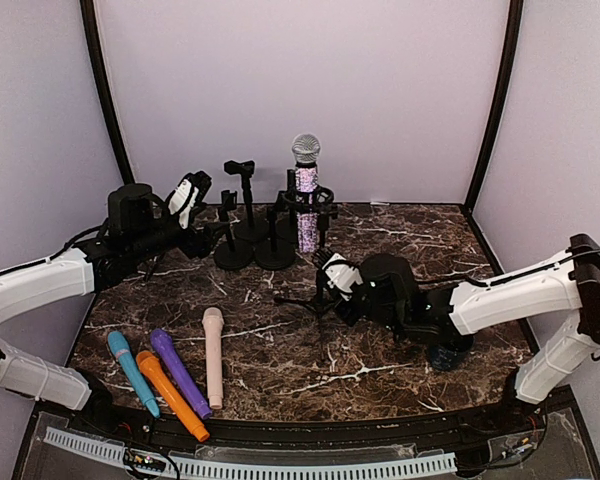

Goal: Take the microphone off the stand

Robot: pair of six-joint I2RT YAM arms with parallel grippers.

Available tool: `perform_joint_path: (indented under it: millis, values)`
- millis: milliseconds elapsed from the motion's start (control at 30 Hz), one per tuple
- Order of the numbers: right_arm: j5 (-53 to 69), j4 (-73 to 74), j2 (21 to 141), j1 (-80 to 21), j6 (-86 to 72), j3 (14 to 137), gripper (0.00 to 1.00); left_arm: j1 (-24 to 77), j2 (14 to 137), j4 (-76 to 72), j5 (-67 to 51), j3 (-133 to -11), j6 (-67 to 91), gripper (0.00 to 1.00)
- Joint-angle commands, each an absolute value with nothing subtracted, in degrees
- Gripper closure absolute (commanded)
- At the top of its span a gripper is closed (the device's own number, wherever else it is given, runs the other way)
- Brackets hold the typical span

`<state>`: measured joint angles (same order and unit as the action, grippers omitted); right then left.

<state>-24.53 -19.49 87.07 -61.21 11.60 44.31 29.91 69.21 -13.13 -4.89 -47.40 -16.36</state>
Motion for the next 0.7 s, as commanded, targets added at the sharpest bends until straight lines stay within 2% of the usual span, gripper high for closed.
perform_joint_path:
  millis: [0,100,167,233,267,300,433,533,667]
  values:
    - [-33.85,-14.52,89.79,-62.27,15.86,45.06,0.95,30.32,68.62,-13.36,-4.69,-46.67,-17.23,0.25]
    - [-34.49,-14.64,89.20,-62.49,15.73,45.18,0.92,30.32,68.64,-13.36,-4.73,-46.67,-17.23,0.25]
    - [-33.28,-15.22,87.84,-62.45,14.77,44.81,0.85,30.32,68.66,-13.36,-4.68,-46.67,-17.24,0.25]
    - [-31.44,-15.51,86.24,-62.49,13.15,44.59,0.74,30.32,68.65,-13.36,-4.65,-46.67,-17.25,0.25]
    - [-30.53,-15.59,85.16,-62.42,12.22,44.42,0.64,30.32,68.64,-13.36,-4.65,-46.67,-17.19,0.25]
    - [-29.45,-15.76,84.23,-62.42,11.16,44.16,0.59,30.32,68.64,-13.36,-4.70,-46.67,-17.16,0.25]
    - [-25.60,-16.89,80.23,-61.95,5.98,42.08,0.42,30.40,68.73,-13.36,-4.91,-46.67,-17.14,0.25]
    - [-21.10,-18.23,76.91,-60.05,1.51,39.62,0.35,30.41,68.72,-13.38,-4.97,-46.67,-17.01,0.25]
    - [-12.87,-21.77,73.50,-55.73,-5.84,35.78,0.32,30.49,68.73,-13.35,-4.97,-46.67,-16.97,0.25]
